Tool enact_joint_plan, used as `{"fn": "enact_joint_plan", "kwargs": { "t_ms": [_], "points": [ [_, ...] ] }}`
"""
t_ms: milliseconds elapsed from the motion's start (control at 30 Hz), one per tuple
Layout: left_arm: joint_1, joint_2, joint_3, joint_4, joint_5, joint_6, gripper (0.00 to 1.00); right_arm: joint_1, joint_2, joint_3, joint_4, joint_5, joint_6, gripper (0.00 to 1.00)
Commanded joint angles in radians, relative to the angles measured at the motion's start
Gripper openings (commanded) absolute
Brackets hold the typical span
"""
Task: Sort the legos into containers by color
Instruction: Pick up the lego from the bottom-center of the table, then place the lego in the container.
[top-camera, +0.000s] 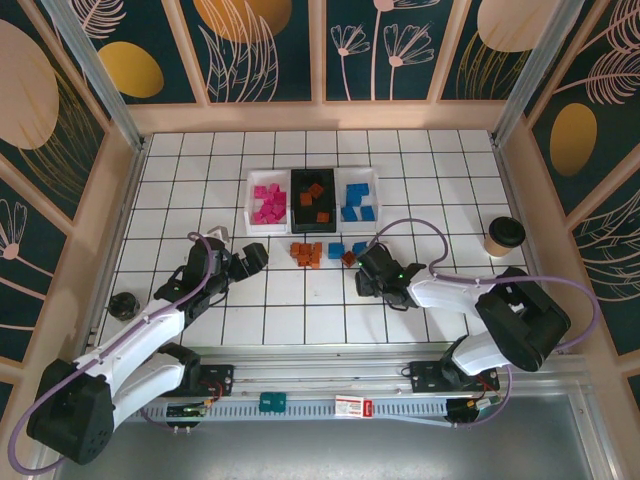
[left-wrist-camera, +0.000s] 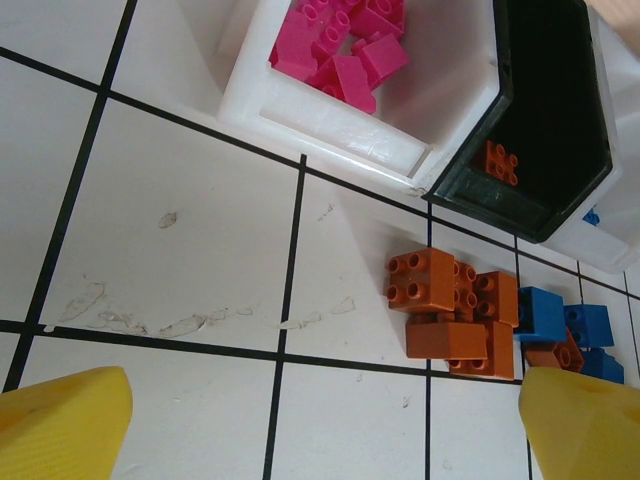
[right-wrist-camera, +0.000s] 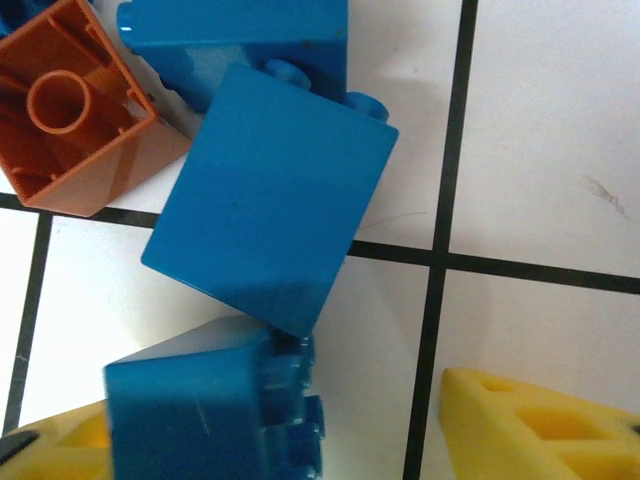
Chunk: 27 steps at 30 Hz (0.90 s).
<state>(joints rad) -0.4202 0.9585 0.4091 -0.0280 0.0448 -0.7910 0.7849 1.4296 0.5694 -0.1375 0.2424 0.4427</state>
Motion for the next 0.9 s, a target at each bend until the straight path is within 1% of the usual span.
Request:
{"fn": "enact_joint_plan", "kwargs": {
  "t_ms": [0,167,267,367,500,600,700,867],
  "points": [
    [-0.003,0.012,-0.016,0.031,0.014,-0.011,0.99,-0.006,0.030,0.006,0.115,-0.073,-0.032,0.53],
    [-0.003,0.033,-0.016,0.043,0.024,-0.012,0.99,-0.005,0.011,0.006,0.132,-0.096,-0.052,0.31],
    [-0.003,0.040,-0.018,0.046,0.030,-0.012,0.99,-0.006,-0.018,0.004,0.114,-0.109,-0.058,0.22],
    [-0.003,0.042,-0.018,0.051,0.039,-0.009,0.99,-0.002,-0.086,-0.002,0.079,-0.130,-0.056,0.16],
    [-0.003,0.042,-0.011,0.048,0.043,-0.001,0.99,0.005,-0.202,0.036,0.025,-0.143,-0.064,0.16],
    [-0.004,0.042,-0.003,0.051,0.043,0.002,0.99,-0.021,-0.227,0.110,0.017,-0.146,-0.096,0.16],
    [-0.008,0.050,0.006,0.054,0.049,0.002,0.99,-0.081,-0.155,0.206,0.039,-0.157,-0.130,0.15],
    [-0.043,0.062,0.028,0.029,0.034,0.029,0.99,-0.184,0.079,0.403,0.090,-0.190,-0.170,0.16]
  ]
}}
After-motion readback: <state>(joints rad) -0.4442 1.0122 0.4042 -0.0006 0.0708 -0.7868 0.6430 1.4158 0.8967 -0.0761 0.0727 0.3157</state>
